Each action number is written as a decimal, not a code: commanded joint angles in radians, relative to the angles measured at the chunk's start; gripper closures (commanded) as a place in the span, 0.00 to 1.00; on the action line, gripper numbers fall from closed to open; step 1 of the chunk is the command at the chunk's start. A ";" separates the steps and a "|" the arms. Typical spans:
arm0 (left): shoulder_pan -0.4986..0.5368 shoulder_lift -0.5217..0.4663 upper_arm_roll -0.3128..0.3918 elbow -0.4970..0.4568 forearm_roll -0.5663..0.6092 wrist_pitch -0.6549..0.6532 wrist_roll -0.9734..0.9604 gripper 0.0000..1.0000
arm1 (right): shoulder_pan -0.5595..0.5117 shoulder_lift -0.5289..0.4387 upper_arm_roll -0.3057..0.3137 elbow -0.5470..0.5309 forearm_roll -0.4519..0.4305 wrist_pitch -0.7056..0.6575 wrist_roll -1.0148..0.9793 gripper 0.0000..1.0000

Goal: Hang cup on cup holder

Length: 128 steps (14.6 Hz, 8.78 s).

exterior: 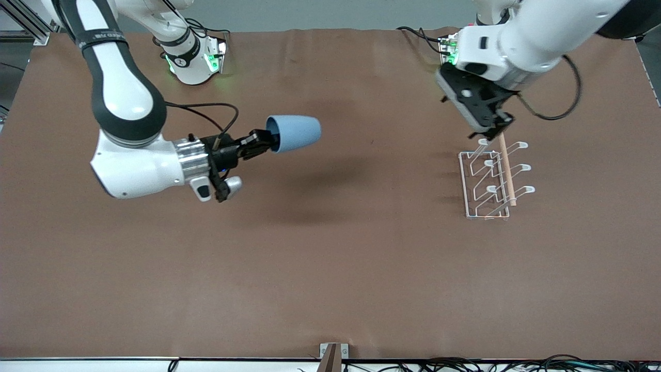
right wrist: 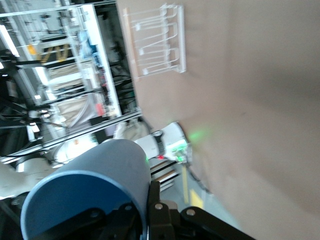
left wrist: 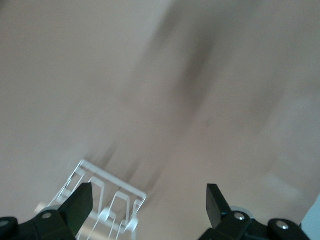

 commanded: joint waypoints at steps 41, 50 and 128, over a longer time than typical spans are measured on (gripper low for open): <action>-0.013 0.204 -0.209 0.012 0.015 0.222 -0.060 1.00 | -0.046 -0.120 -0.043 -0.046 -0.254 0.025 0.166 0.00; 0.076 0.155 -0.218 0.005 0.445 -0.173 0.140 1.00 | -0.060 -0.142 -0.275 0.003 -1.040 0.137 0.234 0.00; 0.050 -0.101 0.339 0.054 0.171 -0.134 -0.619 0.00 | -0.161 -0.332 -0.330 0.172 -1.125 -0.096 0.036 0.00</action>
